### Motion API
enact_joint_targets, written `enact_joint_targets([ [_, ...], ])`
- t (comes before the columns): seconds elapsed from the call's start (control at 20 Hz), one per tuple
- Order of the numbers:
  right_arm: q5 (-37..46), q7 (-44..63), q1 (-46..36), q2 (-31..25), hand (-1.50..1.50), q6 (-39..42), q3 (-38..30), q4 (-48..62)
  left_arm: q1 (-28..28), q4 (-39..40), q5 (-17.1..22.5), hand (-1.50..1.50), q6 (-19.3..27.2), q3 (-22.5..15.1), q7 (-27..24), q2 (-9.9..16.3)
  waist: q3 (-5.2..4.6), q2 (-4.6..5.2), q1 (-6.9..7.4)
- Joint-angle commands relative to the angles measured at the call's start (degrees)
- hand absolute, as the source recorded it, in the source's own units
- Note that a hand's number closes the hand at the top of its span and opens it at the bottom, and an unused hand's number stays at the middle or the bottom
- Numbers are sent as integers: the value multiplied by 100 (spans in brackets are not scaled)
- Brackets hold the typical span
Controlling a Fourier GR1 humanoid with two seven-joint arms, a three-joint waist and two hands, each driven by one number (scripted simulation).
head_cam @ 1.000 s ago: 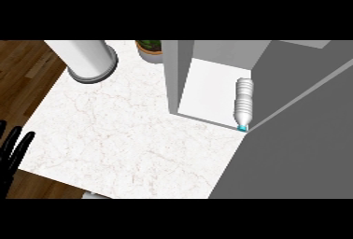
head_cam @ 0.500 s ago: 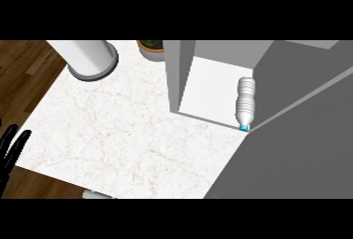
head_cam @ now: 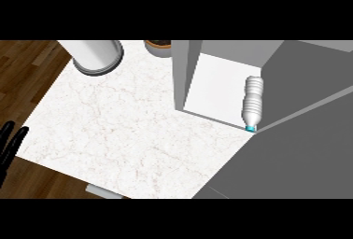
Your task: Pick up the bottled water, place it into the cabinet and close the cabinet
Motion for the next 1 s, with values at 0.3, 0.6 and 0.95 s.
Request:
enact_joint_targets([
  [0.3, 0, 871, -832, 497, 150, -441, -188, 392, -95, 91, 81, -150, -94, 81, 56, 69, 10, -51, -13],
  [0.6, -23, 1514, -1648, 784, 150, -606, -377, 1063, -69, 213, 97, -150, -183, 37, 51, 25, 15, -65, 50],
  [0.95, -289, 2185, -2815, 1367, 150, -876, -677, 2102, -135, 334, 188, -150, -235, 102, 77, 31, 44, -110, -11],
])
